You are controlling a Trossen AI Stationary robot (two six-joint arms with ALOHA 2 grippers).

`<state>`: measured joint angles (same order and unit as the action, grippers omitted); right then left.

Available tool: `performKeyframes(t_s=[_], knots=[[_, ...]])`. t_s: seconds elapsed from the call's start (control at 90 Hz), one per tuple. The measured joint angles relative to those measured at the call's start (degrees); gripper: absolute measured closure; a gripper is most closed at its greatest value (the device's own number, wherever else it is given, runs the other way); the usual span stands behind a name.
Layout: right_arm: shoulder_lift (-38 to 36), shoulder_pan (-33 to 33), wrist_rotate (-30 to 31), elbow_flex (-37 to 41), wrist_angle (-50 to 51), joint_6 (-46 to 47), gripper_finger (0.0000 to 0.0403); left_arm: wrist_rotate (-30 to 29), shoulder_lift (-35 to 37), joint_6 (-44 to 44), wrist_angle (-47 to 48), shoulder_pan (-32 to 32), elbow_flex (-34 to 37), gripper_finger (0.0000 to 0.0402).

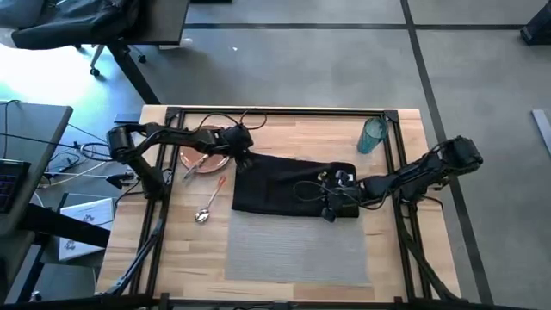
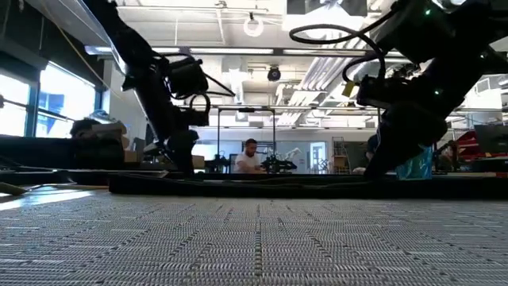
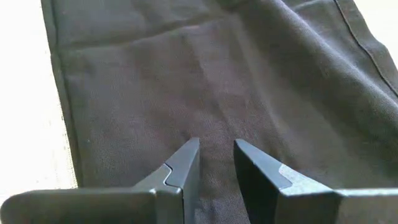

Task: Set table place
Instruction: Fold the black napkin

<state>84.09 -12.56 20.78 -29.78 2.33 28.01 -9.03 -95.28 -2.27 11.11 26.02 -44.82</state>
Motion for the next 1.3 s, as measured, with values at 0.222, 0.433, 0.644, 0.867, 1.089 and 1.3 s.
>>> performKeyframes(t_s=[0.222, 0.433, 0.644, 0.867, 1.089, 1.3], knots=[[-0.02, -0.02, -0.02, -0.04, 0.04, -0.02, 0.0319, 1.71, -1.22, -2.40, -1.02, 0.46, -0.11, 0.0288], [-0.04, -0.02, 0.26, -0.04, 0.96, -0.02, 0.0319, 1.35, -0.13, -2.46, 0.18, -1.61, -0.03, 0.0392], [-0.04, -0.01, 0.29, -0.07, 2.43, 0.26, 0.0319, -2.51, 4.63, -0.67, 8.57, -6.00, -2.95, 0.0400], [-0.04, -0.01, 0.26, -0.07, 2.59, 0.23, 0.0319, -5.13, 11.68, 5.63, 19.18, -9.30, -5.04, 0.0401], [-0.04, -0.01, -0.02, -0.07, 2.57, 0.42, 0.0319, -8.16, 14.61, 7.89, 25.71, -9.35, -5.09, 0.0401], [-0.07, -0.01, -0.07, -0.07, 2.58, 0.42, 0.0319, -6.62, 14.46, 6.70, 25.64, -7.94, -5.09, 0.0401]])
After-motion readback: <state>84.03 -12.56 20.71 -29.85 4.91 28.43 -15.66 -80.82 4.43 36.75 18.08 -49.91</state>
